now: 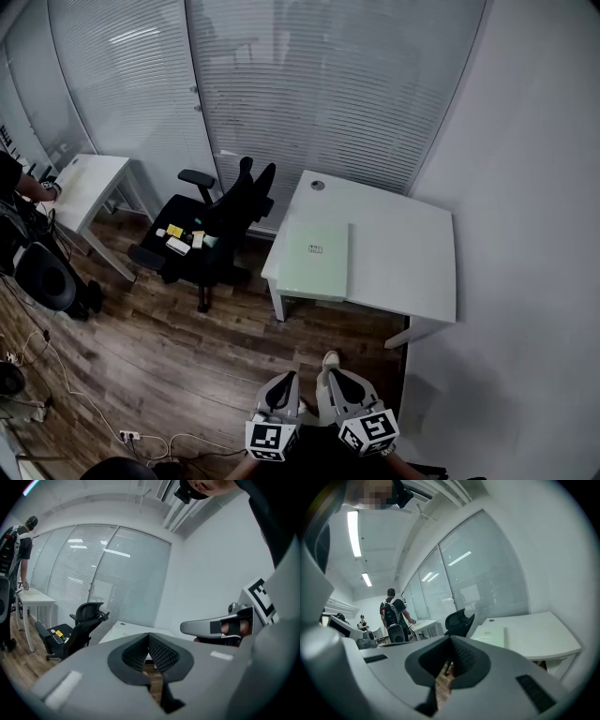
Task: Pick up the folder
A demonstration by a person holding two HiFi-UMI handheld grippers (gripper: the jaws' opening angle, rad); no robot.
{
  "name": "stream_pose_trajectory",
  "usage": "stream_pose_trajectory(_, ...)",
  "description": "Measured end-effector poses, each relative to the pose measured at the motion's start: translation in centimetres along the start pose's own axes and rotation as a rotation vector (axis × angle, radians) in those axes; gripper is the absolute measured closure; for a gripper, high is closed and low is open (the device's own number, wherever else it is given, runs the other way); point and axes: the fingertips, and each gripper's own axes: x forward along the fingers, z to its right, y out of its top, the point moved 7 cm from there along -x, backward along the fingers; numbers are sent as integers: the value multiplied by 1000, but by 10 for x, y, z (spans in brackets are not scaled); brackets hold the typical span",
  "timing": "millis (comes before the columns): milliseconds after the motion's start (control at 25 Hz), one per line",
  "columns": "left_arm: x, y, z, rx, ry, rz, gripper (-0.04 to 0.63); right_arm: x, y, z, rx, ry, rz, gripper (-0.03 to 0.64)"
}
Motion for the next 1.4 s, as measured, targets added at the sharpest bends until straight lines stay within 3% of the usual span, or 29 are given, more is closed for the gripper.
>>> stream_pose_trajectory(360, 0, 3, -26, -44, 75, 29, 591, 24, 2, -3, -33, 52, -19, 617)
stream_pose_trajectory(920, 41, -4, -36, -146, -17, -29, 591, 41, 5, 26, 17, -14, 14, 617)
stream_pose_trajectory(1120, 56, -2, -40, -264, -38, -58, 591, 47, 10, 35, 31, -25, 7, 617)
stream_pose_trajectory(1400, 78, -9, -55, -368, -14, -86, 591, 61, 19, 43, 12, -11, -10, 617)
